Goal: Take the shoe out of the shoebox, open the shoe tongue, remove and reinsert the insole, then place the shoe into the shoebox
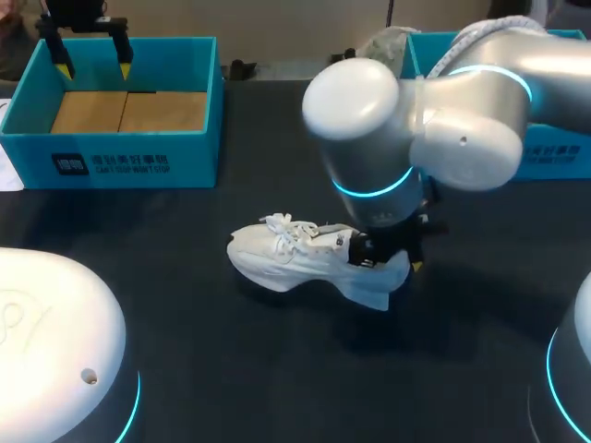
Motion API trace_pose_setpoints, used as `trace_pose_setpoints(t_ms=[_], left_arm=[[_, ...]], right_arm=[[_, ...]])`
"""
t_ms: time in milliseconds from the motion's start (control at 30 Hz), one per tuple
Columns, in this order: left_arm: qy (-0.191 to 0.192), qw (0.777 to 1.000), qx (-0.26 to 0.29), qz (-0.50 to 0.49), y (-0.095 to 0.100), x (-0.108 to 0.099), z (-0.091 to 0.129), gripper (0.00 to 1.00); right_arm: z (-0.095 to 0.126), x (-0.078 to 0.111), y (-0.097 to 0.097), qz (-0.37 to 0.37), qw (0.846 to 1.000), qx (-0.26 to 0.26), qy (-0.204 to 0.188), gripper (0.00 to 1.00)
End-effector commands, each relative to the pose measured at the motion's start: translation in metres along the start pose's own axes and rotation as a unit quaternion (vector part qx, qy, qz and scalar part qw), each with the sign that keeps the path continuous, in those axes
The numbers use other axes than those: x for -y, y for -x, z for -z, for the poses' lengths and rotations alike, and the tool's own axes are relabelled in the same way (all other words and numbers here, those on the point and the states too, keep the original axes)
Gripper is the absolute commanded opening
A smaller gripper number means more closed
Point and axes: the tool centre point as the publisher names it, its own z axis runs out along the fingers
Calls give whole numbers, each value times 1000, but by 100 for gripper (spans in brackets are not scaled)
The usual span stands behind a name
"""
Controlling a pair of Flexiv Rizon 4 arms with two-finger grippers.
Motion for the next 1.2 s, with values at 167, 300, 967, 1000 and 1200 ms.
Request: trace_pose_setpoints(t_ms=[167, 300, 967, 1000, 1200], left_arm=[[0, 1000, 0, 0, 0, 0, 0, 100], [0, 1000, 0, 0, 0, 0, 0, 100], [0, 1000, 0, 0, 0, 0, 0, 100], [0, 1000, 0, 0, 0, 0, 0, 100], [0, 1000, 0, 0, 0, 0, 0, 100]], right_arm=[[-29, -3, -10, -13, 1000, 7, -7, 0], [-39, -1, -11, -21, 1000, 12, -9, 0], [-29, 6, -3, -20, 999, -19, -22, 100], [-27, 7, -2, -20, 999, -20, -22, 100], [0, 5, 9, -9, 999, -49, -11, 100]])
